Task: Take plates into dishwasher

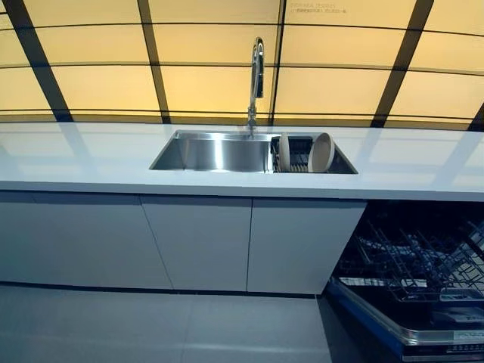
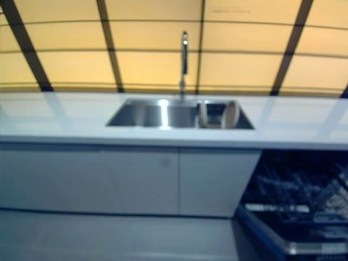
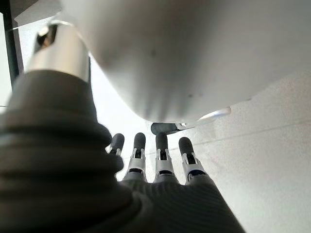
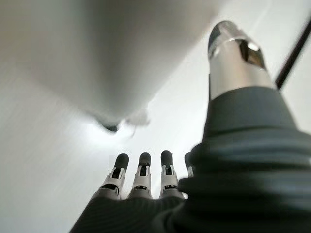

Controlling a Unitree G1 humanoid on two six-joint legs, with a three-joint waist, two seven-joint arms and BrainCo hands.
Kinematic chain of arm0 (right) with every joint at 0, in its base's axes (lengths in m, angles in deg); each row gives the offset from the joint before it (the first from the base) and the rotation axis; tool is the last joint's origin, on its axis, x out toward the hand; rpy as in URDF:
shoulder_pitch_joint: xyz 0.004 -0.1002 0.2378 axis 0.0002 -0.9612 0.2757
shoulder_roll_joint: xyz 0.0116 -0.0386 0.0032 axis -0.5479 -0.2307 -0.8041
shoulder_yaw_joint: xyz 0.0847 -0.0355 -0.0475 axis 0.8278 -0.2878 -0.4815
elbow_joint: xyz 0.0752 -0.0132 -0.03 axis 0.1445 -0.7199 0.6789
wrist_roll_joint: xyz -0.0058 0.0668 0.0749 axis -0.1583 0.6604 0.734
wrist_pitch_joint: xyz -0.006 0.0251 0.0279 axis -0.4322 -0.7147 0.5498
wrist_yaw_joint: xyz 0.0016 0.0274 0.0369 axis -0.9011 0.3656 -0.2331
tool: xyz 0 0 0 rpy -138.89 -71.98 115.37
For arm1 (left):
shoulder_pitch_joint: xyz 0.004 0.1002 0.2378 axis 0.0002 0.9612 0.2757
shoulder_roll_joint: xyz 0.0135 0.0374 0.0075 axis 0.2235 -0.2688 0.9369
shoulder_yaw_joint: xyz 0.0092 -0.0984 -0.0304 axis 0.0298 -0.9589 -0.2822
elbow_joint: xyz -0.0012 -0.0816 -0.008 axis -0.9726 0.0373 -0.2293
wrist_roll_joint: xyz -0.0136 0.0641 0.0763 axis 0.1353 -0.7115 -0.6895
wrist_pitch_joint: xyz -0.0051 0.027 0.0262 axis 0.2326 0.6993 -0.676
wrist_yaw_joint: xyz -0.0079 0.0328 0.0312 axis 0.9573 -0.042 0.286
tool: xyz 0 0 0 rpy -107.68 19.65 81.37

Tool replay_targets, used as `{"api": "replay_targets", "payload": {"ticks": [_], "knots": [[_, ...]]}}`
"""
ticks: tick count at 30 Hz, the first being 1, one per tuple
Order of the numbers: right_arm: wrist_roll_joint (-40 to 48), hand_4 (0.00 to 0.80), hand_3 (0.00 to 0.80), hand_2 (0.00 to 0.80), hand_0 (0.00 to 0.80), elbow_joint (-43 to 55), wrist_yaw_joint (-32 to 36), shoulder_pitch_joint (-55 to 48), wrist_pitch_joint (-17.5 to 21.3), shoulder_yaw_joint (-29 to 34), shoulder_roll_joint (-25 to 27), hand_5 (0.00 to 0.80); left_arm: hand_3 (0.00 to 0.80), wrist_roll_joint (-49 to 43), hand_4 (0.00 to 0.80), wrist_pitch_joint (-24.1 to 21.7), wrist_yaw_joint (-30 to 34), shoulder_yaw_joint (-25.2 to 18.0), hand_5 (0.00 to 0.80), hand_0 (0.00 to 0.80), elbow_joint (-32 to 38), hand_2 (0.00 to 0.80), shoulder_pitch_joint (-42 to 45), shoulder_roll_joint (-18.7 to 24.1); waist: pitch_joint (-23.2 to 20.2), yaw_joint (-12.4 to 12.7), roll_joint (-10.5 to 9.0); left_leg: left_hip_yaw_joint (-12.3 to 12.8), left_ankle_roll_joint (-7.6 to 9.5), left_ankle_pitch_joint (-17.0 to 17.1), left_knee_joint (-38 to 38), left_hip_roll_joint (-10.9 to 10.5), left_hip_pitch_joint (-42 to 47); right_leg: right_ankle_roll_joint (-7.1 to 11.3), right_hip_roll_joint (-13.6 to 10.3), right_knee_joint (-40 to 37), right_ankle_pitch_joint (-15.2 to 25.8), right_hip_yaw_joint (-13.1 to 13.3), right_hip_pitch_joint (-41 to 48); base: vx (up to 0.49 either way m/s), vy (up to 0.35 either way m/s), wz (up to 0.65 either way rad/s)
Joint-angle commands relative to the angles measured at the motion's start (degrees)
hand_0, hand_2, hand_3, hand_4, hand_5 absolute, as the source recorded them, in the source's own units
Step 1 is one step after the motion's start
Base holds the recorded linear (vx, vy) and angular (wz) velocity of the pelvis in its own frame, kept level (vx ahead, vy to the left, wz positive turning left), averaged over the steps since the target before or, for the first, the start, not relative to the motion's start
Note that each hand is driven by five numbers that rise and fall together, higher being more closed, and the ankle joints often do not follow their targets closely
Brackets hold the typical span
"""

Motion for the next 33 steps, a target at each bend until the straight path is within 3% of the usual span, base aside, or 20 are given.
{"api": "replay_targets", "payload": {"ticks": [1,2,5,8,9,10,11,12,13,14,15,16,18,19,23,25,29,30,33], "knots": [[5.0,0.0,0.0,0.0,0.0,4.9,8.5,4.2,5.4,-1.5,2.4,0.0,0.0,-2.0,0.0,0.7,0.6,2.6,0.0,0.0,-2.7,0.0,-2.6,0.2,1.3,2.0,-2.16,2.0,4.64,0.4,0.5,-1.7,0.6,-2.33,1.8,4.2,-2.0,1.4,-1.4,0.009,-0.194,0.09],[9.5,0.0,0.0,0.0,0.0,10.6,14.1,4.0,6.8,-1.5,4.8,0.0,0.0,-1.2,0.0,-0.7,1.0,2.7,0.0,0.0,-1.3,0.0,-2.2,1.5,1.5,2.0,-2.59,1.9,4.63,0.4,0.9,-1.6,0.6,-2.5,2.0,4.4,-2.0,1.6,-1.5,0.006,-0.128,0.07],[14.2,0.0,0.0,0.0,0.0,19.0,19.9,3.9,4.9,0.1,7.9,0.0,0.0,0.2,0.0,-2.2,2.3,2.2,0.0,0.0,1.2,0.0,-1.3,2.7,1.8,1.9,-2.94,1.9,4.49,0.0,2.4,-1.2,0.3,-2.86,2.2,4.8,-2.0,1.9,-1.7,0.011,-0.157,0.08],[25.0,0.0,0.0,0.0,0.0,36.6,30.5,3.6,2.7,3.4,13.2,0.0,0.0,3.4,0.0,-6.6,2.1,-0.1,0.0,0.0,5.9,0.0,1.4,4.5,2.6,1.5,-3.85,2.1,3.98,-1.6,9.7,0.1,-1.5,-4.15,2.8,6.0,-1.9,3.2,-2.3,0.048,-0.181,0.04],[26.0,0.0,0.0,0.0,0.0,39.3,31.1,3.6,2.5,3.9,13.7,0.0,0.0,3.9,0.0,-7.1,1.8,-0.7,0.0,0.0,6.2,0.0,1.7,4.7,2.9,1.4,-4.13,2.2,3.9,-1.5,12.2,0.3,-2.5,-4.38,2.8,6.2,-1.8,3.5,-2.3,0.077,-0.211,-0.04],[30.1,0.0,0.0,0.0,0.0,45.1,32.6,4.0,3.0,5.5,14.9,0.0,0.0,5.0,0.0,-9.1,1.5,-2.5,0.0,0.0,6.3,0.0,2.6,5.2,3.9,1.6,-4.78,2.0,3.68,0.7,20.1,0.9,-6.9,-5.14,3.3,6.5,-1.5,4.4,-2.2,0.048,-0.16,-0.02],[31.1,0.0,0.0,0.0,0.0,46.3,32.8,4.2,3.1,6.1,15.0,0.0,0.0,5.0,0.0,-9.6,1.4,-3.1,0.0,0.0,6.3,0.0,2.9,5.2,4.3,1.7,-4.96,1.8,3.65,1.6,22.9,0.7,-8.4,-5.41,3.4,6.6,-1.5,4.6,-2.1,0.092,-0.235,0.02],[34.6,0.0,0.0,0.0,0.0,49.3,32.9,5.5,3.5,8.4,14.8,0.0,0.0,4.5,0.0,-11.1,1.4,-5.5,0.0,0.0,6.5,0.0,3.8,5.0,5.5,2.5,-5.32,1.3,3.78,5.2,32.4,-0.4,-14.7,-6.57,4.0,7.3,-1.4,5.3,-1.8,0.07,-0.141,0.01],[35.3,0.0,0.0,0.0,0.0,49.4,32.9,5.6,4.0,8.6,14.8,0.0,0.0,4.9,0.0,-11.2,1.3,-5.7,0.0,0.0,6.5,0.0,3.9,5.0,5.6,2.5,-5.17,1.1,3.77,5.4,33.1,-0.3,-15.4,-6.68,4.3,7.4,-1.4,5.3,-1.8,0.161,-0.121,-0.2],[37.7,0.0,0.0,0.0,0.0,50.2,32.7,7.6,3.8,11.5,13.7,0.0,0.0,6.0,0.0,-11.9,1.7,-7.6,0.0,0.0,6.4,0.0,4.6,4.4,6.5,3.3,-4.64,1.4,2.95,8.9,37.6,-1.2,-20.2,-7.38,4.9,8.2,-2.1,6.1,-0.7,0.111,-0.017,-0.27],[37.7,0.0,0.0,0.0,0.0,50.2,32.7,7.7,3.8,11.5,13.7,0.0,0.0,6.1,0.0,-11.9,1.7,-7.6,0.0,0.0,6.4,0.0,4.6,4.4,6.6,3.3,-4.58,1.3,2.95,8.8,37.8,-1.1,-20.3,-7.37,4.9,8.2,-2.2,6.0,-0.7,0.308,0.063,-0.22],[39.6,0.0,0.0,0.0,0.0,51.0,32.4,9.7,2.7,13.6,12.2,0.0,0.0,6.2,0.0,-12.3,1.7,-8.2,0.0,0.0,6.1,0.0,5.1,3.7,6.9,4.3,-2.31,3.1,2.32,11.7,29.0,-2.4,-20.6,-7.24,6.8,8.6,-4.1,6.7,1.1,0.314,0.104,-0.07],[40.5,0.0,0.0,0.0,0.0,51.1,31.8,11.0,2.4,14.4,12.1,0.0,0.0,6.4,0.0,-12.5,1.2,-7.9,0.0,0.0,5.5,0.0,5.3,3.3,7.4,4.9,-1.24,4.9,1.7,14.1,23.9,-1.8,-20.2,-7.33,7.7,8.8,-5.2,6.9,2.6,0.427,0.124,-0.17],[39.9,0.0,0.0,0.0,0.0,50.7,30.1,12.7,2.9,15.1,12.6,0.0,0.0,6.6,0.0,-11.7,0.5,-7.0,0.0,0.0,4.8,0.0,5.3,3.0,7.2,5.7,0.22,7.2,0.7,18.4,15.3,-0.5,-20.8,-7.41,8.9,8.2,-6.3,7.2,5.1,0.554,0.162,-0.44],[43.5,0.0,0.0,0.0,0.0,50.1,31.6,15.7,2.3,14.6,17.1,0.0,0.0,8.2,0.0,-13.8,-1.5,-5.5,0.0,0.0,3.1,0.0,6.9,2.4,6.7,8.0,0.65,8.3,-0.48,22.6,3.8,-0.6,-23.1,-6.98,8.7,8.4,-10.6,10.3,10.8,0.463,0.175,-0.29],[44.0,0.0,0.0,0.0,0.0,49.6,32.5,17.1,1.9,13.4,18.3,0.0,0.0,10.6,0.0,-15.0,-1.6,-6.0,0.0,0.0,1.8,0.0,6.9,2.5,5.9,8.3,0.65,8.9,0.21,21.0,4.9,-0.3,-23.8,-6.64,8.0,9.3,-12.7,11.4,12.0,0.392,0.236,-0.44],[46.1,0.0,0.0,0.0,0.0,47.9,32.3,17.8,1.8,12.3,18.5,0.0,0.0,11.1,0.0,-14.3,-1.2,-6.9,0.0,0.0,0.2,0.0,5.4,3.2,3.7,8.8,-0.93,11.3,2.59,14.8,10.2,0.6,-24.5,-4.79,4.6,11.1,-15.4,10.1,13.2,0.319,0.186,-0.22],[48.5,0.0,0.0,0.0,0.0,48.4,32.1,16.2,1.2,13.6,17.6,0.0,0.0,9.1,0.0,-14.2,-0.8,-6.8,0.0,0.0,-0.2,0.0,4.8,3.9,2.0,9.2,-2.29,12.6,3.61,10.8,13.2,0.8,-24.7,-2.81,2.0,11.9,-14.9,7.2,14.1,0.368,0.135,0.03],[49.1,0.0,0.0,0.0,0.0,49.3,32.7,14.7,0.8,15.3,16.1,0.0,0.0,7.8,0.0,-14.5,-0.3,-6.1,0.0,0.0,-0.4,0.0,4.9,4.0,0.8,9.6,-3.38,12.7,4.73,8.9,13.7,-0.1,-24.0,-0.64,-0.7,13.2,-11.9,5.0,13.8,0.285,0.108,0.09]]}}
